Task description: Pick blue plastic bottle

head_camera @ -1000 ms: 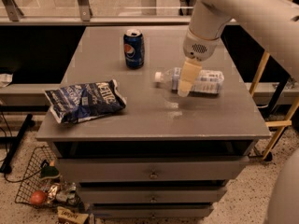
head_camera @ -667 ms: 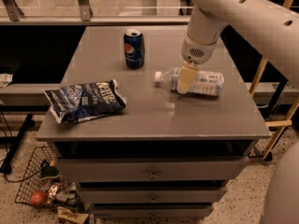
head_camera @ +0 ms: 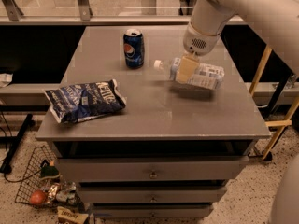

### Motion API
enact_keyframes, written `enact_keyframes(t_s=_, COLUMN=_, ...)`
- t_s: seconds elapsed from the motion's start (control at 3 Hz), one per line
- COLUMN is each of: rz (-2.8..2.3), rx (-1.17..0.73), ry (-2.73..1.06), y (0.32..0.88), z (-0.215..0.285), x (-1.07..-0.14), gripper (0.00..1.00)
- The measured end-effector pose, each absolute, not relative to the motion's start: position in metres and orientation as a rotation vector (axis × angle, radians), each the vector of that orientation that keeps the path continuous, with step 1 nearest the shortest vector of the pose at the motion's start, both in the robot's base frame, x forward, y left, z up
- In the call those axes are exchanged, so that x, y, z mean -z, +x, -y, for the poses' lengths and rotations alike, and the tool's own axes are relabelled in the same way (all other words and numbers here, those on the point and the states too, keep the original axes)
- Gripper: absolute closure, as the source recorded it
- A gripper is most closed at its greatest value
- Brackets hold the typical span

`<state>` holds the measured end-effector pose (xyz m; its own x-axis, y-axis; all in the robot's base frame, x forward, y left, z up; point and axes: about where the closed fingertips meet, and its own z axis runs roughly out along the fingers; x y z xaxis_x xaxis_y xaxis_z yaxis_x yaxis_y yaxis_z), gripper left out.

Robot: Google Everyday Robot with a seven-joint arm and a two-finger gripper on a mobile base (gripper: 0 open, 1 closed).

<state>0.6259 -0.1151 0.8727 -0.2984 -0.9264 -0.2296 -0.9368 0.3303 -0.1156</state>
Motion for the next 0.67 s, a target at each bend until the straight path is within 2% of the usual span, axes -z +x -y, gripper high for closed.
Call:
enact_keyframes(t_s=0.33, rz=-2.256, rx=-0.067, ry=-1.684, y=0.6262, z=0.1066, x=-0.9065, gripper=1.00)
enact_keyframes(t_s=0.67, rz=-2.249, rx=-0.066, ry=-1.683, y=0.6271, z=0.1060, x=-0.9090, gripper=1.00)
